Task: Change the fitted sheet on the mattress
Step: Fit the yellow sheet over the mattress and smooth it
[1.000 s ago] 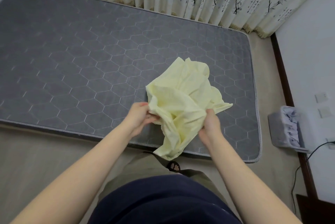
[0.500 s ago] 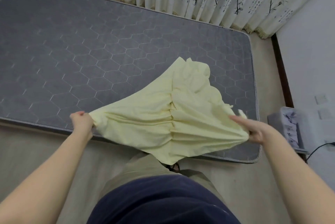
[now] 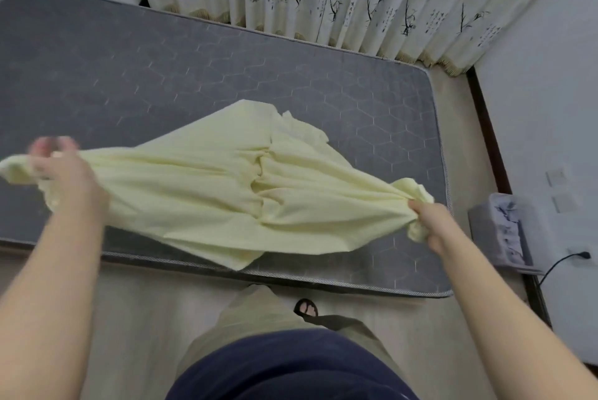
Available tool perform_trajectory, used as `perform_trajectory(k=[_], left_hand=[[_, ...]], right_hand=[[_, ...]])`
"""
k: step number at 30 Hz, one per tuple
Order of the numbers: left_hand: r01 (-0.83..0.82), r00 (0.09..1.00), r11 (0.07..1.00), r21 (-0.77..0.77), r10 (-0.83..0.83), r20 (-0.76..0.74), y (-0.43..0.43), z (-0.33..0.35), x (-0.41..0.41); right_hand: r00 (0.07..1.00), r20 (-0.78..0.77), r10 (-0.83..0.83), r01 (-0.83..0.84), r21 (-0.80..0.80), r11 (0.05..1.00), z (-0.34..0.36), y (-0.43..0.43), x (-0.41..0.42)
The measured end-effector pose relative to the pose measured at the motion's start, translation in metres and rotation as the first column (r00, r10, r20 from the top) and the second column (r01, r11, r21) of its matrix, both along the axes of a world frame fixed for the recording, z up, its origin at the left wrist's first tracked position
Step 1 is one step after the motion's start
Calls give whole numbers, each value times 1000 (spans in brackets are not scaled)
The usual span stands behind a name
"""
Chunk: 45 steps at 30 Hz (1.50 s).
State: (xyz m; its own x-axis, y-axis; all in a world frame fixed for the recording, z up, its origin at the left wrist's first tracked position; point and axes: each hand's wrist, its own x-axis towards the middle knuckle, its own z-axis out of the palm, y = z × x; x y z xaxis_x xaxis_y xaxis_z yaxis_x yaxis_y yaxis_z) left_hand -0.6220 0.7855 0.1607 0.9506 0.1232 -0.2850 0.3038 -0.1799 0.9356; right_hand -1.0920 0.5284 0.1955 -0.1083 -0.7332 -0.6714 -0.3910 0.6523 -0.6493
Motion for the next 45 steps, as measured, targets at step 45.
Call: perform_trajectory(k=[45], left_hand=[[477,873,703,-527,-312,374,55,170,-61]], right_hand=[[983,-2,183,-42,-976,212,136,-72,216]])
